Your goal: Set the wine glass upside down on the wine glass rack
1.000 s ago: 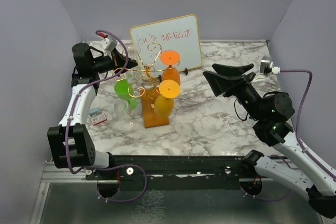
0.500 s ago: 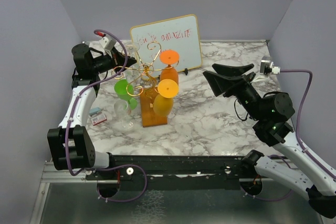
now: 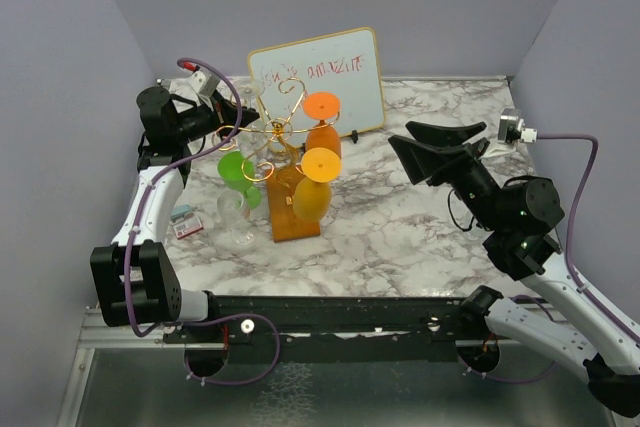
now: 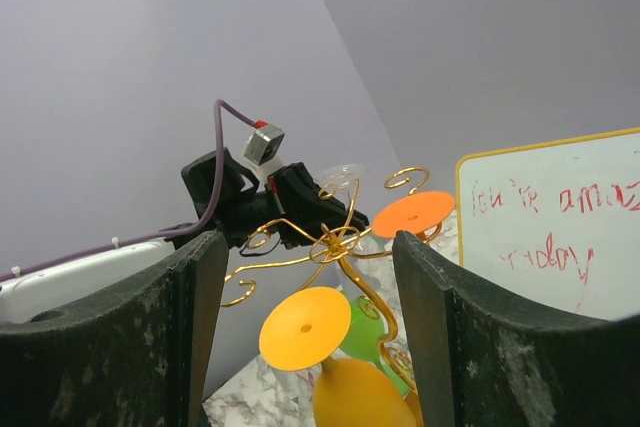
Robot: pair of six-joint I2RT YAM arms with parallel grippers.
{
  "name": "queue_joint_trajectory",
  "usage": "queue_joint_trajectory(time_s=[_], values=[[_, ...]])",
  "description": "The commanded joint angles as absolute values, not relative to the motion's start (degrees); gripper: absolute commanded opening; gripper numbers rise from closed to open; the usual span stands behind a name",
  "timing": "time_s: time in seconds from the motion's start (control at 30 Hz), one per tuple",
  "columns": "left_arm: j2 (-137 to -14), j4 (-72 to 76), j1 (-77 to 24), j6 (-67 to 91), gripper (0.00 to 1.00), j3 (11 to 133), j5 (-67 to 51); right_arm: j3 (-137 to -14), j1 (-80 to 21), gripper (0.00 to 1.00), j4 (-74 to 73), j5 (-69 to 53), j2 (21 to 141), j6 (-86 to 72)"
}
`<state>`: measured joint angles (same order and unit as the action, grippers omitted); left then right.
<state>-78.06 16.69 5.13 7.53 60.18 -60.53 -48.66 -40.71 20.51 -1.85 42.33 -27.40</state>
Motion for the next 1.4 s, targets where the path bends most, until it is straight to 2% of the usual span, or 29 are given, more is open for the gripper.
queue_joint_trajectory(time_s=[0.0, 0.3, 0.77, 1.07, 1.37], values=[[-78.1, 22.2, 5.4, 8.6, 0.00, 62.3, -62.0, -49.1, -40.8, 0.72, 21.3, -2.4, 41.8, -26.8], [-78.1, 23.2, 5.8, 6.0, 0.00, 62.0, -66.5, -49.2, -40.8, 0.72, 21.1, -2.5, 41.8, -26.6], [-81.2, 23.9, 7.7, 7.7, 0.00, 65.3, -79.8, -49.3, -40.9, 0.72, 21.4, -2.8, 41.6, -26.4], [-83.6, 24.0, 7.4, 6.3, 0.00, 67.1, -75.7, -49.5, -40.9, 0.72, 21.2, -3.2, 41.9, -26.5], [-80.7, 24.4, 4.6, 0.9, 0.00, 63.5, -62.0, -50.4, -40.8, 0.72, 20.9, -4.2, 42.9, -27.1]])
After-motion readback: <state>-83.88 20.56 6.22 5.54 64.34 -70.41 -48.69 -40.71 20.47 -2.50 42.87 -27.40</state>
